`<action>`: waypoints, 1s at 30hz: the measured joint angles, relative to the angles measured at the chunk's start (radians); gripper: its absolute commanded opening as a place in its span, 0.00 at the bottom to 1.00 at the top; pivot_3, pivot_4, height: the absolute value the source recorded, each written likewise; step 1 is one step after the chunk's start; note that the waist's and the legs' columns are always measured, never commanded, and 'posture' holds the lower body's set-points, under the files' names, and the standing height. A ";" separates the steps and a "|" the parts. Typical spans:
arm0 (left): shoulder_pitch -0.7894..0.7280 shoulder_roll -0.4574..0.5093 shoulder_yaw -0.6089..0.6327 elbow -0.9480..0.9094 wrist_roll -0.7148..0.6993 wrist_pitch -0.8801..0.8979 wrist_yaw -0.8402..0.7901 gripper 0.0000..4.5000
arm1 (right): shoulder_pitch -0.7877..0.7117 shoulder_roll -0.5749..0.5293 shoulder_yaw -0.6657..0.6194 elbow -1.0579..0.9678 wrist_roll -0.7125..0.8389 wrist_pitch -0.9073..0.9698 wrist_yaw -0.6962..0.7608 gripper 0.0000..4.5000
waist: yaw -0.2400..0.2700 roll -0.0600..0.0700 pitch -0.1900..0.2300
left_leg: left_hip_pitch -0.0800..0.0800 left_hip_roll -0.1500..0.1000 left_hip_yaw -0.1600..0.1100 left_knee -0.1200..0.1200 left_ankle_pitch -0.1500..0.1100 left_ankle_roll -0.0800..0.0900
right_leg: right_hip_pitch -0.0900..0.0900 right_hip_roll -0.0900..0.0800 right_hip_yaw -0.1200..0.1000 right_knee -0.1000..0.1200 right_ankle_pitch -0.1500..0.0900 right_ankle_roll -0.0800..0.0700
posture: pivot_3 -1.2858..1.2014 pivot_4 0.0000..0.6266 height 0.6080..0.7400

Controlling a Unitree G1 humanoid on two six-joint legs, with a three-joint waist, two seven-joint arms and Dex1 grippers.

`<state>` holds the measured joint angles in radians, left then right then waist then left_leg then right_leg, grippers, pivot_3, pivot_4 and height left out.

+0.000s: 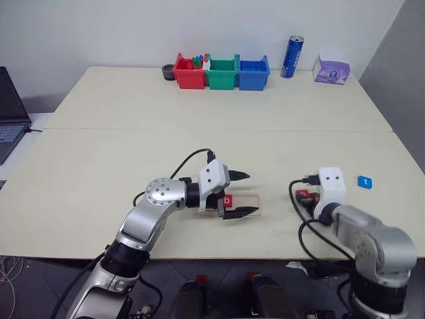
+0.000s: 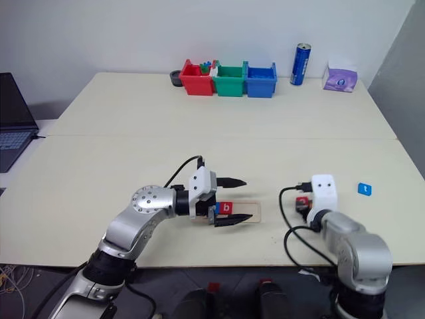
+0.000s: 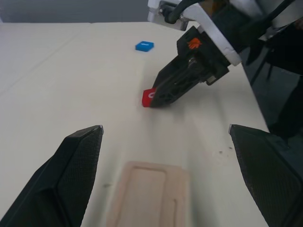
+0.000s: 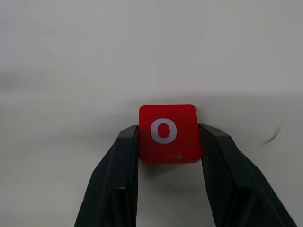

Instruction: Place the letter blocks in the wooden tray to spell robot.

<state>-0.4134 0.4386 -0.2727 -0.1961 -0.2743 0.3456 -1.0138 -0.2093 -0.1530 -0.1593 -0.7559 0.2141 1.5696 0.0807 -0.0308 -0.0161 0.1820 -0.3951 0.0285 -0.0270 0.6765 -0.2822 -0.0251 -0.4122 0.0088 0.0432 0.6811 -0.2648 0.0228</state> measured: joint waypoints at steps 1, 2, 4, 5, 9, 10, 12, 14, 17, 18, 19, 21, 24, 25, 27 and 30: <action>0.004 0.000 0.000 -0.005 0.000 0.000 0.001 1.00 | 0.005 0.020 0.009 -0.017 -0.001 0.016 -0.010 0.32 | 0.000 0.000 0.000 | 0.001 0.000 0.001 0.000 0.000 0.000 | 0.001 0.000 0.000 0.000 0.000 0.000 | 0.52 0.24 1.00; 0.008 0.000 0.000 -0.009 0.000 0.000 0.002 1.00 | 0.009 0.033 0.017 -0.026 -0.004 0.024 -0.020 0.32 | -0.001 0.000 0.000 | 0.002 0.000 0.001 0.000 0.000 0.000 | 0.001 0.000 0.000 0.000 0.000 0.000 | 0.52 0.24 1.00; 0.013 -0.003 -0.006 -0.011 0.000 0.005 0.004 1.00 | 0.012 0.045 0.025 -0.031 -0.007 0.029 -0.035 0.32 | -0.001 0.000 0.000 | 0.003 -0.001 0.002 0.000 0.000 0.000 | 0.002 0.000 0.000 0.000 0.000 0.001 | 0.52 0.24 1.00; 0.013 -0.003 -0.007 -0.012 0.000 0.008 0.005 1.00 | 0.012 0.045 0.026 -0.031 -0.009 0.029 -0.039 0.32 | -0.001 0.000 0.000 | 0.003 -0.001 0.002 0.000 0.000 0.000 | 0.002 0.000 0.000 0.000 0.000 0.001 | 0.52 0.24 1.00; 0.013 -0.003 -0.007 -0.027 0.000 0.018 0.016 1.00 | 0.009 0.043 0.025 -0.025 -0.015 0.033 -0.038 0.56 | -0.001 0.000 0.000 | 0.003 0.000 0.002 0.000 0.000 0.000 | 0.002 0.000 0.000 -0.001 0.000 0.001 | 0.52 0.24 1.00; 0.013 -0.003 -0.007 -0.027 0.000 0.019 0.018 1.00 | 0.005 0.052 0.022 -0.025 -0.014 0.034 -0.038 0.63 | -0.001 0.000 0.000 | 0.003 0.000 0.002 0.000 0.000 0.000 | 0.002 0.000 0.000 -0.001 0.000 0.001 | 0.52 0.24 1.00; 0.013 -0.003 -0.007 -0.027 0.001 0.021 0.020 1.00 | 0.003 0.075 0.016 -0.028 -0.014 0.035 -0.038 0.79 | -0.001 0.000 0.000 | 0.003 0.000 0.002 0.000 0.000 0.000 | 0.002 0.000 0.000 -0.001 0.000 0.001 | 0.52 0.24 1.00; 0.013 -0.004 -0.007 -0.027 0.000 0.024 0.021 1.00 | 0.003 0.082 0.015 -0.035 -0.009 0.037 -0.035 0.96 | -0.001 0.000 0.000 | 0.003 0.000 0.002 0.000 0.000 0.000 | 0.002 0.000 0.000 -0.001 0.000 0.001 | 0.52 0.24 1.00; 0.013 -0.003 -0.007 -0.027 -0.001 0.032 0.021 1.00 | -0.009 0.059 -0.009 -0.058 0.004 0.037 -0.026 0.99 | -0.001 0.000 0.000 | 0.002 -0.001 0.002 0.000 0.000 0.000 | 0.002 0.000 0.000 -0.001 0.000 0.001 | 0.52 0.24 1.00; 0.014 -0.003 -0.007 -0.027 -0.001 0.035 0.021 1.00 | -0.023 0.043 -0.018 -0.067 0.006 0.037 -0.021 0.99 | -0.001 0.000 0.000 | 0.002 -0.001 0.002 0.000 0.000 0.000 | 0.001 0.000 0.000 -0.001 0.000 0.001 | 0.52 0.24 1.00; 0.015 -0.001 -0.007 -0.027 -0.002 0.036 0.021 1.00 | -0.049 0.024 -0.027 -0.076 0.009 0.037 -0.016 0.99 | -0.001 0.000 0.000 | 0.002 -0.001 0.001 0.000 0.000 0.000 | 0.001 0.000 0.000 -0.001 0.000 0.001 | 0.52 0.24 1.00; 0.016 -0.002 -0.007 -0.027 -0.005 0.037 0.019 1.00 | -0.142 -0.041 -0.054 -0.092 0.034 0.037 0.015 0.99 | -0.002 0.000 0.000 | 0.002 -0.001 0.002 0.000 0.000 0.000 | 0.001 0.000 0.000 -0.001 0.000 0.001 | 0.52 0.24 1.00; 0.016 -0.001 -0.007 -0.027 -0.013 0.036 0.015 1.00 | -0.254 -0.136 -0.080 -0.086 0.093 0.029 0.113 0.99 | -0.002 0.000 0.000 | 0.002 0.000 0.002 -0.001 0.000 0.000 | 0.001 0.001 -0.001 -0.001 0.000 0.000 | 0.52 0.24 1.00; 0.016 -0.001 -0.006 -0.026 -0.016 0.035 0.011 1.00 | -0.276 -0.176 -0.079 -0.071 0.125 0.012 0.164 0.99 | -0.002 0.000 0.000 | 0.002 0.000 0.002 -0.001 0.000 0.000 | 0.001 0.001 -0.002 -0.001 -0.001 0.000 | 0.52 0.24 1.00; 0.013 -0.002 -0.007 -0.021 -0.020 0.031 -0.004 1.00 | -0.242 -0.271 -0.061 -0.041 0.181 -0.095 0.300 0.99 | 0.000 0.000 0.000 | 0.001 0.000 0.001 -0.001 0.000 0.000 | 0.001 0.001 -0.002 -0.002 -0.002 -0.001 | 0.52 0.24 1.00; 0.012 0.003 -0.006 0.000 -0.029 0.015 -0.037 1.00 | -0.029 -0.473 0.049 0.075 0.199 -0.457 0.589 0.99 | 0.010 -0.001 0.001 | -0.001 -0.001 0.000 -0.001 -0.001 0.002 | 0.002 0.000 -0.003 -0.006 -0.003 0.000 | 0.52 0.24 1.00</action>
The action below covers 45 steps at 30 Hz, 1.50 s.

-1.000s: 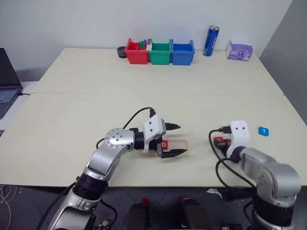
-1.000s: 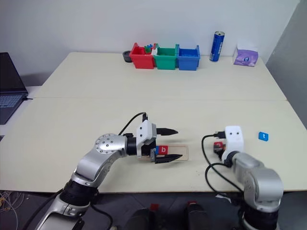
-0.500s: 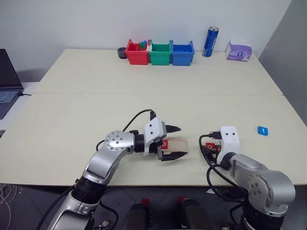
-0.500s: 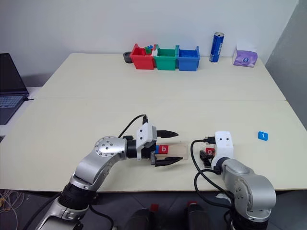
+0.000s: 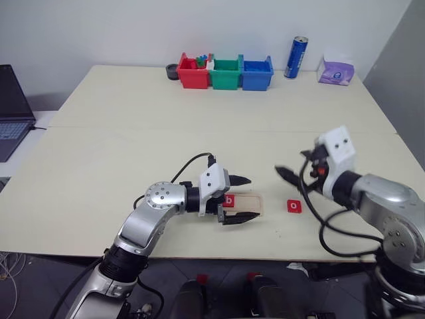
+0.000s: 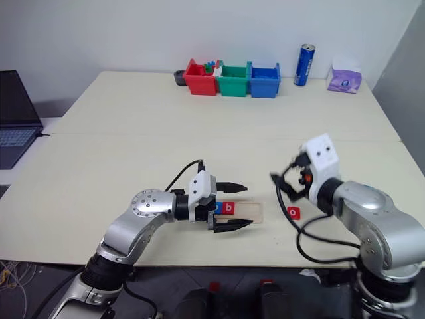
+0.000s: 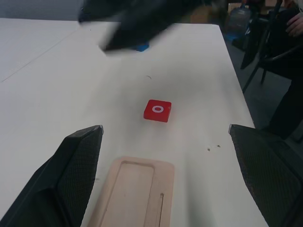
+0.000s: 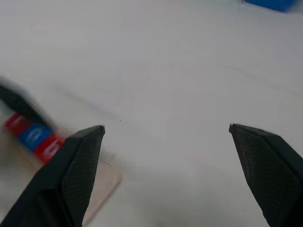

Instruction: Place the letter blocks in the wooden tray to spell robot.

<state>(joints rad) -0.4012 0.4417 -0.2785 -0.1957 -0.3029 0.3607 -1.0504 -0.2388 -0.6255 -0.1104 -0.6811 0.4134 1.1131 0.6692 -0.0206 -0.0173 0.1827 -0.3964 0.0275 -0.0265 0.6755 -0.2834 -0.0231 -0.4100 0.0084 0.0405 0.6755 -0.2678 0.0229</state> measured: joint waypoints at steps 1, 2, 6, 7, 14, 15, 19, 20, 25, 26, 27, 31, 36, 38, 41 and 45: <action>-0.001 0.000 0.000 0.012 0.000 -0.001 -0.006 1.00 | 0.050 -0.034 0.034 0.057 -0.012 -0.111 0.071 0.99 | -0.005 0.000 0.000 | 0.000 0.000 0.002 0.000 0.000 0.001 | -0.001 -0.001 0.000 0.000 0.000 0.000 | 0.52 0.24 1.00; -0.003 -0.001 0.000 0.017 -0.001 -0.003 -0.010 1.00 | 0.081 -0.064 0.060 0.111 -0.028 -0.213 0.133 0.99 | -0.006 0.000 0.000 | 0.000 -0.001 0.003 0.000 -0.001 0.001 | -0.001 -0.002 0.001 0.000 0.001 -0.001 | 0.52 0.24 1.00; -0.016 -0.007 0.000 0.019 -0.005 -0.022 -0.023 1.00 | 0.116 -0.150 0.095 0.336 -0.086 -0.549 0.312 0.99 | -0.014 -0.002 0.001 | 0.003 -0.001 0.003 0.001 -0.001 0.001 | 0.000 -0.001 0.003 0.002 0.001 0.001 | 0.52 0.24 1.00; -0.016 -0.005 0.000 0.019 -0.005 -0.023 -0.028 1.00 | 0.109 -0.151 0.100 0.368 -0.093 -0.596 0.331 0.99 | -0.014 -0.002 0.001 | 0.004 0.000 0.003 0.001 -0.001 0.001 | 0.000 -0.001 0.003 0.003 0.001 0.002 | 0.52 0.24 1.00; -0.014 0.009 0.000 0.018 -0.005 -0.038 -0.038 1.00 | 0.006 -0.160 0.152 0.607 -0.147 -0.806 0.434 0.99 | -0.010 -0.002 0.001 | 0.005 0.001 0.003 0.001 -0.001 0.001 | 0.001 0.001 0.003 0.005 0.001 0.001 | 0.52 0.24 1.00; -0.013 0.010 0.000 0.017 -0.005 -0.038 -0.038 1.00 | 0.001 -0.160 0.164 0.620 -0.154 -0.817 0.442 0.99 | -0.010 -0.002 0.001 | 0.005 0.001 0.003 0.001 -0.001 0.001 | 0.001 0.001 0.003 0.005 0.001 0.001 | 0.52 0.24 1.00; -0.006 0.027 -0.002 0.013 -0.004 -0.049 -0.060 1.00 | -0.031 -0.160 0.208 0.684 -0.172 -0.848 0.480 0.99 | -0.010 -0.002 0.001 | 0.005 0.000 0.003 0.002 -0.001 0.001 | 0.001 0.000 0.004 0.004 0.004 -0.003 | 0.52 0.24 1.00; -0.003 0.035 -0.002 0.013 -0.004 -0.062 -0.072 1.00 | -0.039 -0.160 0.216 0.701 -0.182 -0.854 0.488 0.99 | -0.009 -0.002 0.001 | 0.005 0.000 0.003 0.002 -0.001 0.001 | 0.001 0.000 0.003 0.004 0.004 -0.003 | 0.52 0.24 1.00; -0.004 0.046 -0.007 0.014 -0.002 -0.104 -0.107 1.00 | -0.069 -0.160 0.243 0.774 -0.213 -0.875 0.501 0.99 | -0.008 -0.002 0.001 | 0.005 0.000 0.003 0.002 -0.001 0.001 | 0.001 0.000 0.003 0.005 0.004 -0.003 | 0.52 0.24 1.00; -0.006 0.046 -0.008 0.014 -0.002 -0.108 -0.111 1.00 | -0.074 -0.160 0.244 0.780 -0.216 -0.879 0.507 0.99 | -0.008 -0.002 0.001 | 0.005 0.000 0.003 0.002 -0.001 0.001 | 0.001 0.000 0.003 0.005 0.004 -0.003 | 0.52 0.24 1.00; -0.010 0.045 -0.008 0.015 -0.002 -0.110 -0.116 1.00 | -0.079 -0.160 0.247 0.787 -0.218 -0.884 0.511 0.99 | -0.008 -0.002 0.001 | 0.005 0.000 0.003 0.002 -0.001 0.001 | 0.001 0.000 0.003 0.005 0.004 -0.003 | 0.52 0.24 1.00; -0.021 0.045 -0.008 0.018 -0.002 -0.112 -0.118 1.00 | -0.088 -0.160 0.249 0.803 -0.226 -0.891 0.515 0.79 | -0.008 -0.002 0.001 | 0.006 0.000 0.003 0.002 -0.001 0.001 | 0.002 0.000 0.003 0.005 0.004 -0.003 | 0.52 0.24 1.00; -0.023 0.045 -0.008 0.024 -0.002 -0.118 -0.120 1.00 | -0.089 -0.161 0.247 0.805 -0.226 -0.891 0.515 0.39 | -0.008 -0.002 0.001 | 0.006 0.000 0.003 0.002 -0.001 0.001 | 0.002 0.000 0.003 0.005 0.004 -0.003 | 0.52 0.24 1.00; -0.025 0.045 -0.008 0.034 -0.002 -0.128 -0.120 1.00 | -0.089 -0.161 0.247 0.805 -0.226 -0.891 0.515 0.32 | -0.008 -0.002 0.001 | 0.006 0.000 0.003 0.002 -0.001 0.001 | 0.002 0.000 0.003 0.005 0.004 -0.003 | 0.52 0.24 1.00; -0.028 0.045 -0.008 0.041 -0.002 -0.130 -0.121 1.00 | -0.089 -0.165 0.247 0.798 -0.224 -0.880 0.516 0.32 | -0.008 -0.002 0.001 | 0.006 0.000 0.003 0.002 -0.001 0.001 | 0.002 0.000 0.003 0.005 0.004 -0.003 | 0.52 0.24 1.00; -0.038 0.070 0.003 0.045 -0.007 -0.150 -0.135 1.00 | -0.091 -0.160 0.248 0.707 -0.209 -0.811 0.515 0.32 | -0.011 -0.002 0.001 | 0.006 0.001 0.002 0.002 -0.001 0.001 | 0.002 0.000 0.003 0.005 0.004 -0.003 | 0.52 0.24 1.00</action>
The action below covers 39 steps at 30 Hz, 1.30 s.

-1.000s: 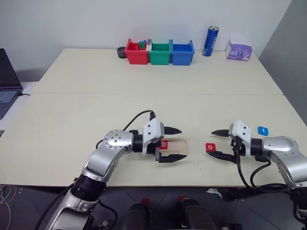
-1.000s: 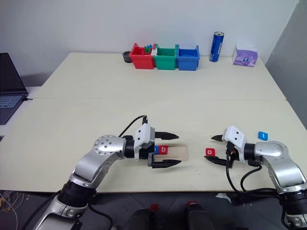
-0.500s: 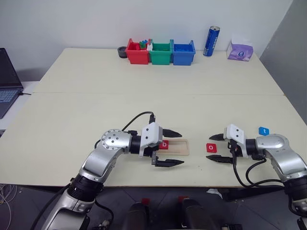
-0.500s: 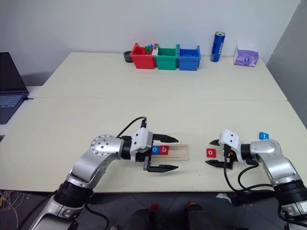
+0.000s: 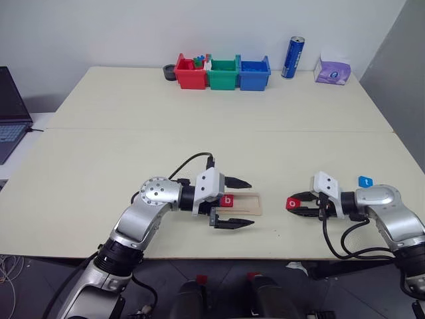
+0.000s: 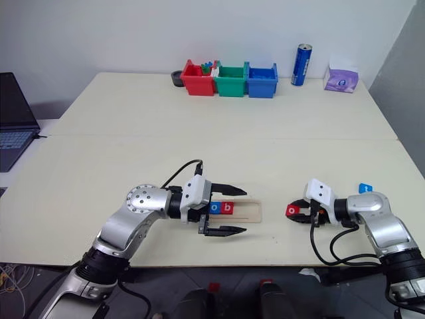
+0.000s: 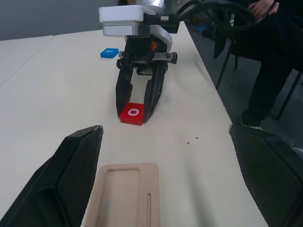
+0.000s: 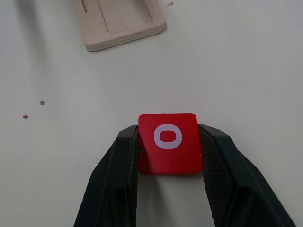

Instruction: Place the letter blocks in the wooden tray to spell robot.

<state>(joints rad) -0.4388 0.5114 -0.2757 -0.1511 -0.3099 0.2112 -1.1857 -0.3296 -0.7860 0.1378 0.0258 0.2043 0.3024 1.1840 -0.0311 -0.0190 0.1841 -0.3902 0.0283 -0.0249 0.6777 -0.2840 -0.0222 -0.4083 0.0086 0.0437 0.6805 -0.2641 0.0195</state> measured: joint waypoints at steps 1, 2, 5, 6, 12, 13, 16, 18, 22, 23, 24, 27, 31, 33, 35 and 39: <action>0.001 0.017 0.014 0.002 -0.004 -0.003 -0.007 1.00 | -0.008 0.015 0.002 -0.034 0.013 0.030 -0.008 0.32 | -0.003 0.000 0.000 | 0.001 0.001 0.000 0.000 0.000 0.000 | 0.000 0.001 0.000 0.000 0.000 0.000 | 0.52 0.24 1.00; 0.003 0.043 0.036 0.007 -0.008 -0.006 -0.018 1.00 | -0.024 0.040 0.006 -0.075 0.023 0.070 -0.018 0.32 | -0.007 0.000 0.000 | 0.001 0.002 0.000 0.000 0.000 0.000 | 0.000 0.002 0.001 0.001 0.000 0.000 | 0.52 0.24 1.00; 0.027 0.129 0.119 0.030 -0.036 -0.007 -0.053 1.00 | -0.089 0.118 0.049 -0.186 0.051 0.160 -0.061 0.32 | -0.015 0.001 0.000 | 0.003 0.003 -0.002 -0.001 0.000 0.000 | 0.000 0.003 0.000 0.002 0.000 -0.002 | 0.52 0.24 1.00; 0.043 0.156 0.144 0.036 -0.046 -0.006 -0.066 1.00 | -0.105 0.143 0.069 -0.208 0.049 0.176 -0.078 0.32 | -0.013 0.001 0.000 | 0.003 0.003 -0.001 -0.001 0.000 0.000 | 0.000 0.003 -0.001 0.001 0.000 -0.003 | 0.52 0.24 1.00; 0.156 0.238 0.212 0.034 -0.085 -0.003 -0.105 1.00 | -0.125 0.216 0.176 -0.188 -0.013 0.190 -0.142 0.32 | 0.008 0.001 0.001 | -0.003 0.002 -0.001 0.000 0.000 0.000 | -0.003 -0.003 -0.003 0.000 -0.001 -0.003 | 0.52 0.24 1.00; 0.164 0.239 0.217 0.033 -0.085 -0.001 -0.105 1.00 | -0.125 0.216 0.181 -0.179 -0.026 0.187 -0.144 0.32 | 0.011 0.001 0.001 | -0.004 0.002 0.000 0.000 0.000 0.000 | -0.003 -0.004 -0.003 0.000 -0.001 -0.002 | 0.52 0.24 1.00; 0.169 0.239 0.228 0.023 -0.086 0.000 -0.088 1.00 | -0.129 0.223 0.205 -0.150 -0.063 0.169 -0.162 0.32 | 0.014 0.000 0.001 | -0.005 0.001 0.000 0.001 0.000 0.000 | -0.003 -0.006 -0.002 0.000 -0.001 -0.002 | 0.52 0.24 1.00; 0.170 0.239 0.234 0.007 -0.088 0.000 -0.080 1.00 | -0.131 0.236 0.222 -0.121 -0.083 0.160 -0.171 0.32 | 0.013 0.000 0.001 | -0.004 0.000 0.000 0.001 0.000 0.000 | -0.003 -0.005 -0.002 0.000 0.000 -0.001 | 0.52 0.24 1.00; 0.174 0.236 0.240 -0.010 -0.089 0.001 -0.062 1.00 | -0.181 0.278 0.244 -0.052 -0.114 0.138 -0.186 0.32 | 0.004 0.000 0.001 | -0.004 0.000 0.000 0.001 0.000 0.000 | -0.003 -0.003 -0.003 0.001 0.000 -0.002 | 0.52 0.24 1.00; 0.174 0.236 0.240 -0.010 -0.089 0.001 -0.060 1.00 | -0.191 0.282 0.244 -0.040 -0.116 0.135 -0.186 0.32 | 0.003 0.000 0.001 | -0.004 0.000 0.000 0.001 0.000 0.000 | -0.003 -0.002 -0.003 0.001 0.000 -0.002 | 0.52 0.24 1.00; 0.174 0.236 0.240 -0.010 -0.089 0.001 -0.058 1.00 | -0.198 0.286 0.244 -0.030 -0.122 0.129 -0.186 0.32 | 0.003 0.000 0.001 | -0.004 0.000 0.000 0.000 0.000 0.000 | -0.003 -0.001 -0.003 0.001 0.000 -0.002 | 0.52 0.24 1.00; 0.181 0.236 0.241 -0.014 -0.090 0.002 -0.049 1.00 | -0.203 0.296 0.246 -0.014 -0.130 0.123 -0.186 0.32 | 0.002 0.000 0.001 | -0.004 0.001 -0.001 0.000 0.000 0.000 | -0.003 -0.001 -0.004 0.001 0.000 -0.002 | 0.52 0.24 1.00; 0.193 0.238 0.242 -0.031 -0.093 0.003 -0.049 1.00 | -0.204 0.301 0.249 -0.014 -0.134 0.121 -0.178 0.32 | 0.002 0.000 0.001 | -0.004 0.001 -0.001 0.000 0.000 0.000 | -0.003 -0.001 -0.004 0.001 0.000 -0.002 | 0.52 0.24 1.00; 0.193 0.239 0.244 -0.032 -0.099 0.003 -0.049 1.00 | -0.205 0.301 0.250 -0.014 -0.134 0.122 -0.164 0.32 | 0.002 0.000 0.001 | -0.004 0.001 -0.001 0.000 0.000 0.000 | -0.003 -0.001 -0.004 0.001 0.000 -0.002 | 0.52 0.24 1.00; 0.193 0.239 0.244 -0.032 -0.100 0.004 -0.049 1.00 | -0.205 0.300 0.253 -0.014 -0.134 0.121 -0.152 0.32 | 0.002 0.000 0.001 | -0.004 0.001 0.000 0.000 0.000 0.000 | -0.003 -0.001 -0.004 0.001 0.000 -0.002 | 0.52 0.24 1.00; 0.193 0.239 0.244 -0.033 -0.102 0.005 -0.047 1.00 | -0.210 0.300 0.253 -0.014 -0.132 0.122 -0.132 0.32 | 0.002 0.000 0.001 | -0.004 0.001 -0.001 0.000 0.000 0.000 | -0.003 -0.001 -0.004 0.001 0.000 -0.002 | 0.52 0.24 1.00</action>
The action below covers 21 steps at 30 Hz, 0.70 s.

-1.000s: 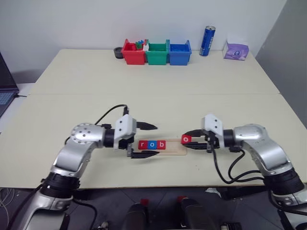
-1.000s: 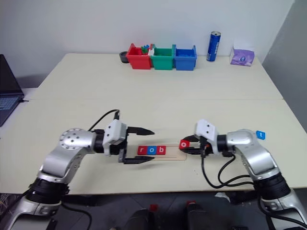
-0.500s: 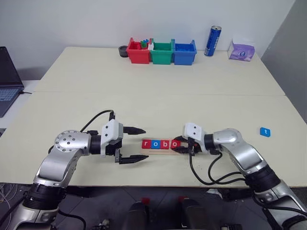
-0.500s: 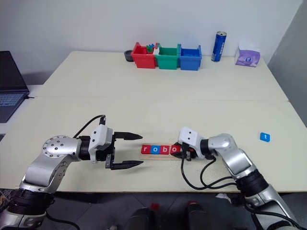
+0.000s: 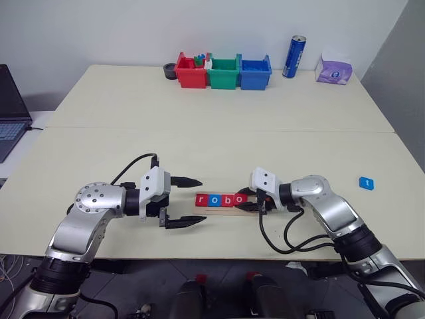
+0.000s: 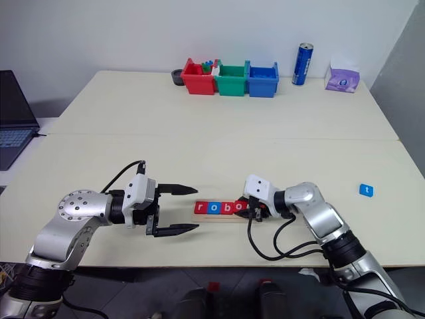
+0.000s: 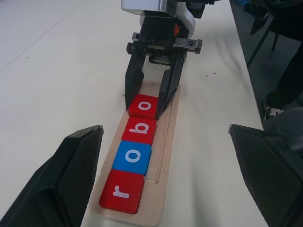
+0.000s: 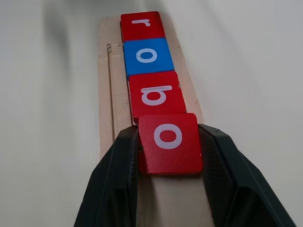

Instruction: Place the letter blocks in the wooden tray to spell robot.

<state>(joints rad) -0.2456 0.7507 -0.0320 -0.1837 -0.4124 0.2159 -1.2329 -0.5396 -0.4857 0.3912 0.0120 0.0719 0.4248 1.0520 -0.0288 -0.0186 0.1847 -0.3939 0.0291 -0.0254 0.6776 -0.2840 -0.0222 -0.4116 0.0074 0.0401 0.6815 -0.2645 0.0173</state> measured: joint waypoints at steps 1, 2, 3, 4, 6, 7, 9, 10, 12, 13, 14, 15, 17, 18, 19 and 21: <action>0.000 0.000 0.000 -0.001 0.000 0.000 0.000 1.00 | -0.001 0.000 0.000 0.000 0.000 0.000 0.004 0.32 | 0.000 0.000 0.000 | 0.000 0.000 0.000 0.000 0.000 0.000 | 0.000 0.000 0.000 0.000 0.000 0.000 | 0.52 0.24 1.00; 0.001 0.000 0.000 -0.003 -0.001 0.000 0.000 1.00 | -0.004 0.000 0.000 0.000 0.000 0.000 0.012 0.32 | 0.000 0.000 0.000 | 0.000 0.000 0.000 0.000 0.000 0.000 | 0.000 0.000 0.000 0.000 0.000 0.000 | 0.52 0.24 1.00; 0.002 0.000 0.000 -0.005 -0.001 0.000 0.001 1.00 | -0.006 0.000 0.000 0.000 0.001 0.000 0.017 0.32 | 0.000 0.000 0.000 | 0.000 0.000 0.000 0.000 0.000 0.000 | 0.000 0.000 0.000 0.000 0.000 0.000 | 0.52 0.24 1.00; 0.003 0.000 0.000 -0.006 -0.002 0.000 0.001 1.00 | -0.008 0.000 0.000 0.000 0.001 0.000 0.018 0.32 | 0.000 0.000 0.000 | 0.000 0.000 0.000 0.000 0.000 0.000 | 0.000 0.000 0.000 0.000 0.000 0.000 | 0.52 0.24 1.00; 0.005 0.000 0.000 -0.006 -0.002 0.001 0.001 1.00 | -0.012 0.000 0.000 0.000 0.000 0.000 0.022 0.32 | 0.000 0.000 0.000 | 0.000 0.000 0.000 0.000 0.000 0.000 | 0.000 0.000 0.000 0.000 0.000 0.000 | 0.52 0.24 1.00; 0.005 0.000 0.000 -0.006 -0.002 0.001 0.002 1.00 | -0.013 0.000 0.000 0.000 0.000 0.000 0.025 0.32 | 0.000 0.000 0.000 | 0.000 0.000 0.000 0.000 0.000 0.000 | 0.000 0.000 0.000 0.000 0.000 0.000 | 0.52 0.24 1.00; 0.005 0.000 0.000 -0.007 -0.002 0.001 0.002 1.00 | -0.014 0.000 0.000 0.000 0.000 0.000 0.032 0.32 | 0.000 0.000 0.000 | 0.000 0.000 0.000 0.000 0.000 0.000 | 0.000 0.000 0.000 0.000 0.000 0.000 | 0.52 0.24 1.00; 0.006 0.000 0.000 -0.007 -0.002 0.001 0.003 1.00 | -0.015 0.000 0.000 0.000 0.000 0.000 0.033 0.32 | 0.000 0.000 0.000 | 0.000 0.000 0.000 0.000 0.000 0.000 | 0.000 0.000 0.000 0.000 0.000 0.000 | 0.52 0.24 1.00; 0.010 0.000 0.000 -0.009 -0.002 0.001 0.003 1.00 | -0.015 0.000 0.001 0.000 -0.001 -0.001 0.037 0.32 | 0.000 0.000 0.000 | 0.000 0.000 0.000 0.000 0.000 0.000 | 0.000 0.000 0.000 0.000 0.000 0.000 | 0.52 0.24 1.00; 0.013 0.000 0.000 -0.009 -0.002 0.001 0.004 1.00 | -0.015 0.000 0.002 0.000 -0.002 -0.002 0.038 0.32 | 0.000 0.000 0.000 | 0.000 0.000 0.000 0.000 0.000 0.000 | 0.000 0.000 0.000 0.000 0.000 0.000 | 0.52 0.24 1.00; 0.017 0.000 0.000 -0.009 -0.002 0.000 0.004 1.00 | -0.016 0.000 0.003 0.001 -0.002 -0.003 0.039 0.32 | 0.000 0.000 0.000 | 0.000 0.000 0.000 0.000 0.000 0.000 | 0.000 0.000 0.000 0.000 0.000 0.000 | 0.52 0.24 1.00; 0.020 0.000 0.000 -0.009 -0.002 0.000 0.004 1.00 | -0.015 0.000 0.004 0.002 -0.002 -0.005 0.040 0.32 | 0.000 0.000 0.000 | 0.000 0.000 0.000 0.000 0.000 0.000 | 0.000 0.000 0.000 0.000 0.000 0.000 | 0.52 0.24 1.00; 0.020 0.000 0.000 -0.009 -0.002 0.000 0.004 1.00 | -0.016 0.000 0.004 0.004 -0.002 -0.006 0.042 0.32 | 0.000 0.000 0.000 | 0.000 0.000 0.000 0.000 0.000 0.000 | 0.000 0.000 0.000 0.000 0.000 0.000 | 0.52 0.24 1.00; 0.020 0.000 0.000 -0.009 -0.002 0.000 0.004 1.00 | -0.016 0.000 0.005 0.004 -0.003 -0.006 0.043 0.32 | 0.000 0.000 0.000 | 0.000 0.000 0.000 0.000 0.000 0.000 | 0.000 0.000 0.000 0.000 0.000 0.000 | 0.52 0.24 1.00; 0.020 0.000 0.000 -0.009 -0.002 0.000 0.004 1.00 | -0.016 0.000 0.005 0.004 -0.003 -0.007 0.044 0.32 | 0.000 0.000 0.000 | 0.000 0.000 0.000 0.000 0.000 0.000 | 0.000 0.000 0.000 0.000 0.000 0.000 | 0.52 0.24 1.00; 0.020 0.000 0.000 -0.009 -0.001 -0.001 0.004 1.00 | -0.018 0.000 0.008 0.007 -0.005 -0.010 0.045 0.32 | 0.000 0.000 0.000 | 0.000 0.000 0.000 0.000 0.000 0.000 | 0.000 0.000 0.000 0.000 0.000 0.000 | 0.52 0.24 1.00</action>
<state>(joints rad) -0.2255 0.7510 -0.0320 -0.1929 -0.4139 0.2148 -1.2292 -0.5578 -0.4857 0.3988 0.0194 0.0665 0.4151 1.0974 -0.0288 -0.0186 0.1847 -0.3939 0.0291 -0.0255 0.6776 -0.2840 -0.0223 -0.4116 0.0073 0.0401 0.6815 -0.2645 0.0173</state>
